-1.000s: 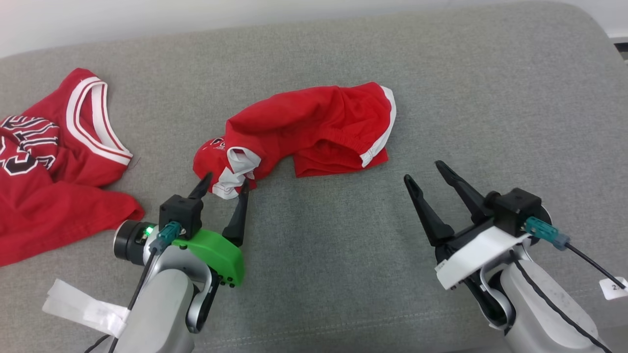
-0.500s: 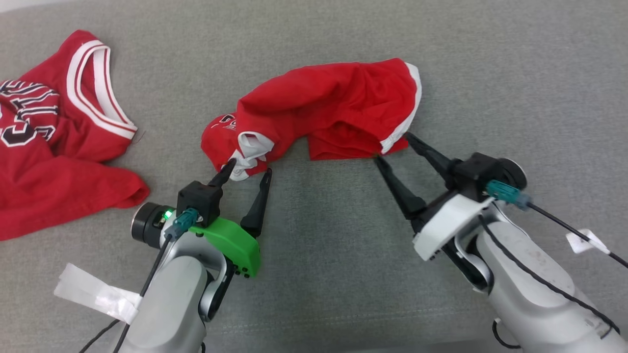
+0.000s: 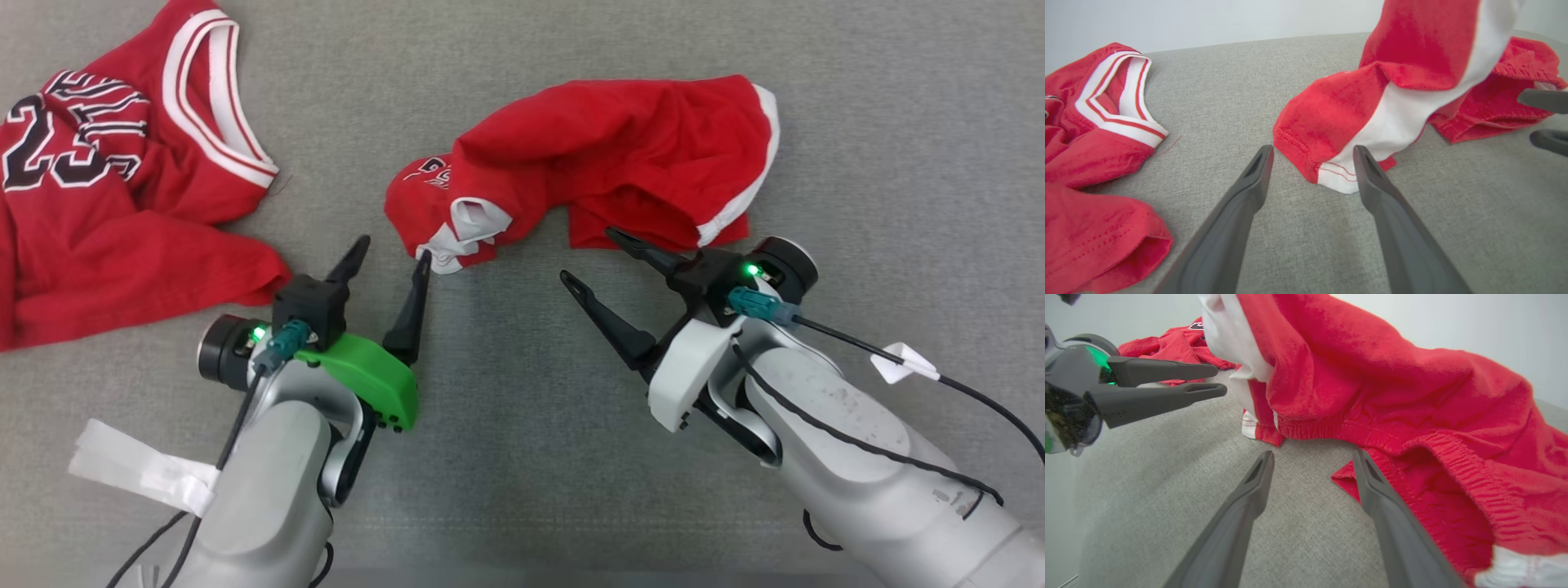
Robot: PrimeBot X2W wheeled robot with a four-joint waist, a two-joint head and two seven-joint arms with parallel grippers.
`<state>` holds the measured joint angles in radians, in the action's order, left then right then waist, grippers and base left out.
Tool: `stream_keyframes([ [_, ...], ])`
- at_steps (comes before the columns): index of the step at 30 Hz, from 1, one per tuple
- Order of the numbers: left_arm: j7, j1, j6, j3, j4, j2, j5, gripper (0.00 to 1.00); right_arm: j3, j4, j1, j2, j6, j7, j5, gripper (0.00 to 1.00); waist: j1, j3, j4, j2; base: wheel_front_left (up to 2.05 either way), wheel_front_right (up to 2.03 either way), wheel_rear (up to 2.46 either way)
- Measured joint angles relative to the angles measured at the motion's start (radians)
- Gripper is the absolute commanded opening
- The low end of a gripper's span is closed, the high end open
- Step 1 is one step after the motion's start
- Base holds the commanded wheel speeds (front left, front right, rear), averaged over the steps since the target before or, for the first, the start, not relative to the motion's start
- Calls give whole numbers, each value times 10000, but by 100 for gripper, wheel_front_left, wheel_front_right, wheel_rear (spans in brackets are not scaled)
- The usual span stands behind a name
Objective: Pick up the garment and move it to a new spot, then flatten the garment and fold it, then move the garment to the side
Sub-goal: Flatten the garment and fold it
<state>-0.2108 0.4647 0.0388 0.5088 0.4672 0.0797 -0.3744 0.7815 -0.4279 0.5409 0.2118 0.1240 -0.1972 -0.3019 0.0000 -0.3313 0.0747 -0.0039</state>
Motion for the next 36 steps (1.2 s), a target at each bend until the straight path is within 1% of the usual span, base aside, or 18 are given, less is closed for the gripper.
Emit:
stream_keyframes([
  [2, -21, 124, -61, -188, -15, -12, -12, 100, 226, -163, 235, -102, 4, -15, -157, 100, 0, -105, 206, 0, 0, 0, 0],
  [4, -105, 168, -123, -251, -90, -25, -27, 100, 230, -249, 380, -153, 4, -48, -173, 100, 0, -171, 347, 0, 0, 0, 0],
  [8, -209, 300, -123, -320, -320, -117, -174, 100, 128, -573, 592, -178, 4, -134, -571, 100, 0, -304, 648, 0, 0, 0, 0],
  [11, -291, 403, -123, -378, -571, -178, -301, 100, 107, -790, 775, -173, 4, -150, -663, 100, 0, -411, 879, 0, 0, 0, 0],
  [14, -316, 505, -123, -380, -675, -268, -313, 100, 205, -995, 1015, -171, 4, -236, -667, 100, 0, -516, 1109, 0, 0, 0, 0],
  [19, -322, 505, -121, -384, -723, -290, -360, 100, 675, -1469, 1366, -199, 4, -253, -665, 100, 0, -702, 1525, 0, 0, 0, 0],
  [27, -378, 500, -121, -508, -834, -324, -510, 100, 491, -2343, 2101, -236, 4, -357, -372, 100, 0, -923, 1949, 0, 0, 0, 0],
  [31, -378, 478, -121, -548, -826, -336, -537, 100, 556, -2748, 2183, -430, 4, -370, -336, 100, 0, -960, 2021, 0, 0, 0, 0],
  [32, -378, 477, -121, -548, -809, -341, -537, 100, 573, -2840, 2220, -479, 4, -372, -313, 85, 0, -951, 2031, 0, 0, 0, 0],
  [34, -380, 470, -121, -560, -763, -351, -537, 100, 600, -2999, 2317, -564, 4, -405, -282, 0, 0, -907, 2042, 0, 0, 0, 0],
  [36, -380, 463, -121, -591, -727, -351, -537, 100, 598, -3099, 2384, -652, 4, -414, -280, 0, 0, -858, 2037, 0, 0, 0, 0],
])
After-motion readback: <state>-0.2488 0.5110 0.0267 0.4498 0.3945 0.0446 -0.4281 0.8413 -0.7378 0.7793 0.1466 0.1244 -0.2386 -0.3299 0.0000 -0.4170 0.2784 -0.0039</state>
